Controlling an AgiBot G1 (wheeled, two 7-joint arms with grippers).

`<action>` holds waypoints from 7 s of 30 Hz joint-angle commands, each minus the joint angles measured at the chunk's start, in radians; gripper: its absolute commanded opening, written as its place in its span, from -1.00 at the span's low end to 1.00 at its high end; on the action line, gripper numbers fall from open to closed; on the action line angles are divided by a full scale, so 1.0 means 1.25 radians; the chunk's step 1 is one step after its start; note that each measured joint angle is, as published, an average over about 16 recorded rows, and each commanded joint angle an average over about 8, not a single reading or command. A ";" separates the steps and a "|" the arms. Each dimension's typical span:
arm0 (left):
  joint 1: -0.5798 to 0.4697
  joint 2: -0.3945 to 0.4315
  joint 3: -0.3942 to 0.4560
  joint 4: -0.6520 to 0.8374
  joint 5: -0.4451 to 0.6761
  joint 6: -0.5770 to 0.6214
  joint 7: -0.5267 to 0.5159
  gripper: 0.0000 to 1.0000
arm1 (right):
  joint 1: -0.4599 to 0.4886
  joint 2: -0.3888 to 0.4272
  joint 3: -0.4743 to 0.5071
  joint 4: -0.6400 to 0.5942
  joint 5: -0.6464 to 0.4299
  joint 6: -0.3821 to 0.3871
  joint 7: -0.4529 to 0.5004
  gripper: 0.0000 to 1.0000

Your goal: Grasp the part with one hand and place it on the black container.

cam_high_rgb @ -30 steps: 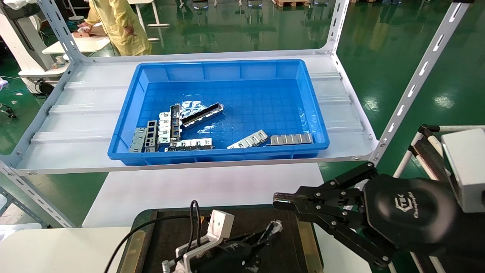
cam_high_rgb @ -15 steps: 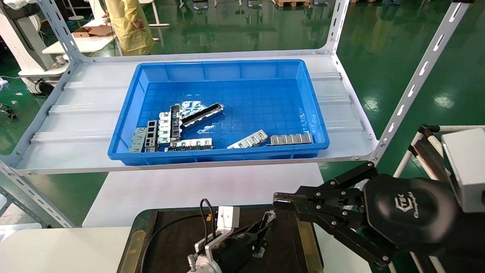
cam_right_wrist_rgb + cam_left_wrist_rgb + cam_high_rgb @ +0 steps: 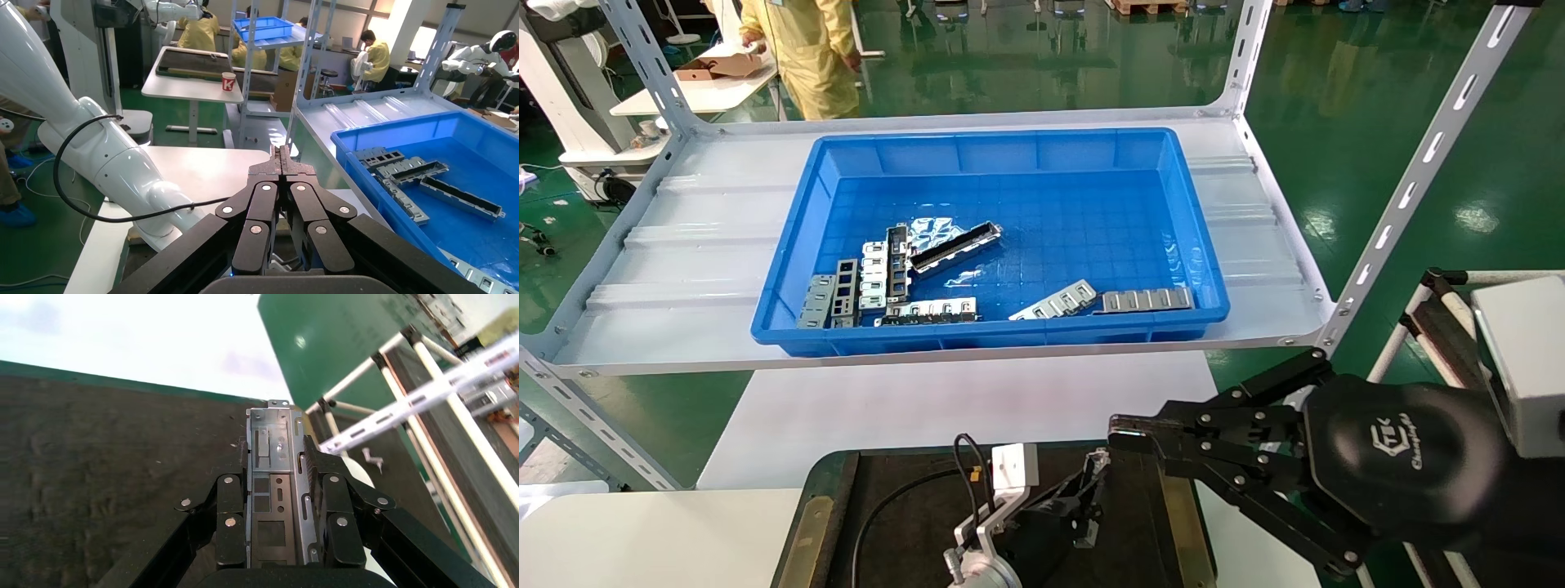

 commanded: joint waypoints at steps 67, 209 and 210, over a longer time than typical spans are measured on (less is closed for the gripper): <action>-0.108 0.014 0.304 0.153 0.231 -0.184 -0.608 -1.00 | 0.001 0.001 -0.003 0.000 0.002 0.001 -0.001 -1.00; -0.561 -0.563 0.945 -0.272 1.283 -0.453 -1.731 1.00 | 0.002 0.003 -0.008 0.000 0.006 0.004 -0.004 1.00; -0.563 -0.564 0.946 -0.273 1.285 -0.454 -1.732 1.00 | 0.002 0.003 -0.008 0.000 0.006 0.004 -0.004 1.00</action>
